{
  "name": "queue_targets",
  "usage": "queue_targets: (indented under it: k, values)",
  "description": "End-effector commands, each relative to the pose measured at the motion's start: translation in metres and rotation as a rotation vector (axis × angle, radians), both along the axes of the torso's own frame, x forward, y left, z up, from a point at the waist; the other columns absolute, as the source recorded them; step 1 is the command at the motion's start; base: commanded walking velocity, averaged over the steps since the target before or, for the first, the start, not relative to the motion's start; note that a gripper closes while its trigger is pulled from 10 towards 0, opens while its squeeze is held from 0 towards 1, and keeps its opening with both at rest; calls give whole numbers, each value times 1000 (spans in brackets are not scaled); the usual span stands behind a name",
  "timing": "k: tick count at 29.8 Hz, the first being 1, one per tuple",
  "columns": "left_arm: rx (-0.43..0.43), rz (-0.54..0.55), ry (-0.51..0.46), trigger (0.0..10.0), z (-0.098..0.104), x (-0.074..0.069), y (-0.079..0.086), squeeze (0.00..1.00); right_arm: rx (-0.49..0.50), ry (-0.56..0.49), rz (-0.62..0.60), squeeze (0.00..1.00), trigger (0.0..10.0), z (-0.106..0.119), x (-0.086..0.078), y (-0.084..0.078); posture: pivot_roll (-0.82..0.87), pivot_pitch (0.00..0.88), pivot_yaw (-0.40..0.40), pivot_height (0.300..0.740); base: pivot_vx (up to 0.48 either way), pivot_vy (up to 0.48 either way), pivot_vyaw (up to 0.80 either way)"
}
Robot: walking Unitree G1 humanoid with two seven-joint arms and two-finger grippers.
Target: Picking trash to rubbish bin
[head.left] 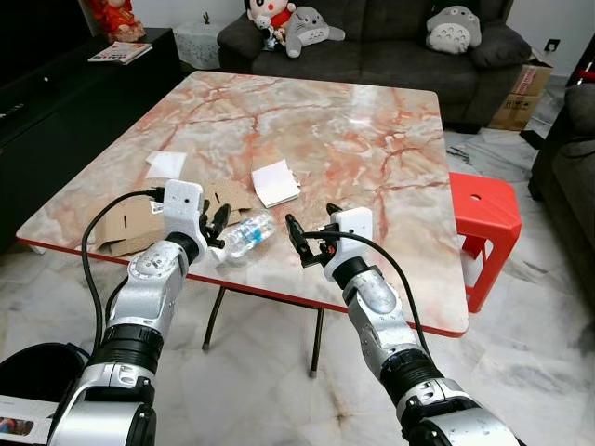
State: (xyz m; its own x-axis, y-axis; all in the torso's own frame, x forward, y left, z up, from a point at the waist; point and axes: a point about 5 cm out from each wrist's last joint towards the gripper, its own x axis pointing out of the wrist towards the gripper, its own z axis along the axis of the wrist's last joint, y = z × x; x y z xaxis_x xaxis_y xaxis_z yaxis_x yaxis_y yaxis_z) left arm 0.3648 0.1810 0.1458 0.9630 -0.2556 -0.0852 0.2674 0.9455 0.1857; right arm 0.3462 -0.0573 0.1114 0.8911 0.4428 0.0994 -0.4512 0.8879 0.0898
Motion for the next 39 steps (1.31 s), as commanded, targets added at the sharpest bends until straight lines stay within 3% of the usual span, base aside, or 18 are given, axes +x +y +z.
queue_targets:
  k: [1, 3, 4, 13, 14, 20, 21, 22, 26, 27, 29, 30, 32, 36, 39]
  values:
    - [80, -24, 5, 10000, -3, 0, 4, 0, -1, -4, -2, 0, 10000, 2, 1, 0, -30, 16, 11, 740, 0, 0, 0]
    - [83, -31, 6, 10000, -4, 0, 5, 0, -1, -4, -2, 0, 10000, 2, 1, 1, -30, 16, 11, 740, 0, 0, 0]
    - [87, -50, 7, 10000, -5, -1, 6, 1000, -1, -5, -2, 0, 10000, 2, 1, 1, -30, 16, 11, 740, 0, 0, 0]
    - [24, -197, -35, 10000, -5, -13, -4, 1000, 3, -3, 0, 0, 10000, 1, 0, 2, -23, 2, 16, 740, 0, 0, 0]
    - [-10, -284, -38, 10000, -8, -18, -17, 1000, 3, 0, 2, 0, 10000, 0, 0, 3, -21, 0, 18, 740, 0, 0, 0]
    - [-3, -283, 3, 10000, -24, -20, -28, 1000, 7, 3, 0, 0, 10000, 0, -1, 4, -22, 0, 21, 740, 0, 0, 0]
    - [3, -296, 10, 10000, -27, -21, -32, 722, 7, 3, 1, 0, 10000, 0, -1, 4, -24, 1, 22, 740, 0, 0, 0]
    - [21, -305, 19, 10000, -30, -22, -38, 0, 6, 4, 0, 0, 10000, -1, -1, 4, -24, 1, 22, 740, 0, 0, 0]
    - [69, -326, 43, 10000, -36, -23, -47, 0, 6, 5, -4, 0, 10000, -1, -1, 3, -22, 3, 21, 740, 0, 0, 0]
    - [144, -357, 87, 10000, -44, -25, -56, 0, 8, 5, -9, 0, 10000, -1, -1, 2, -24, 4, 24, 740, 0, 0, 0]
    - [174, -370, 108, 10000, -47, -26, -59, 0, 9, 4, -11, 0, 10000, -1, -1, 2, -27, 8, 27, 740, 0, 0, 0]
    - [174, -370, 108, 10000, -47, -26, -59, 0, 9, 4, -11, 0, 10000, -1, -1, 2, -27, 8, 27, 740, 0, 0, 0]
    - [300, -380, 151, 10000, -55, -27, -59, 0, 9, 3, -20, 0, 10000, 0, 0, 0, -27, 9, 30, 740, 0, 0, 0]
    - [417, -341, 149, 10000, -57, -25, -56, 0, 13, 2, -24, 0, 10000, 0, 0, 0, -25, 12, 35, 740, 0, 0, 0]
    - [431, -304, 125, 10000, -54, -24, -54, 0, 16, 2, -25, 0, 10000, 0, 0, 1, -25, 12, 37, 740, 0, 0, 0]
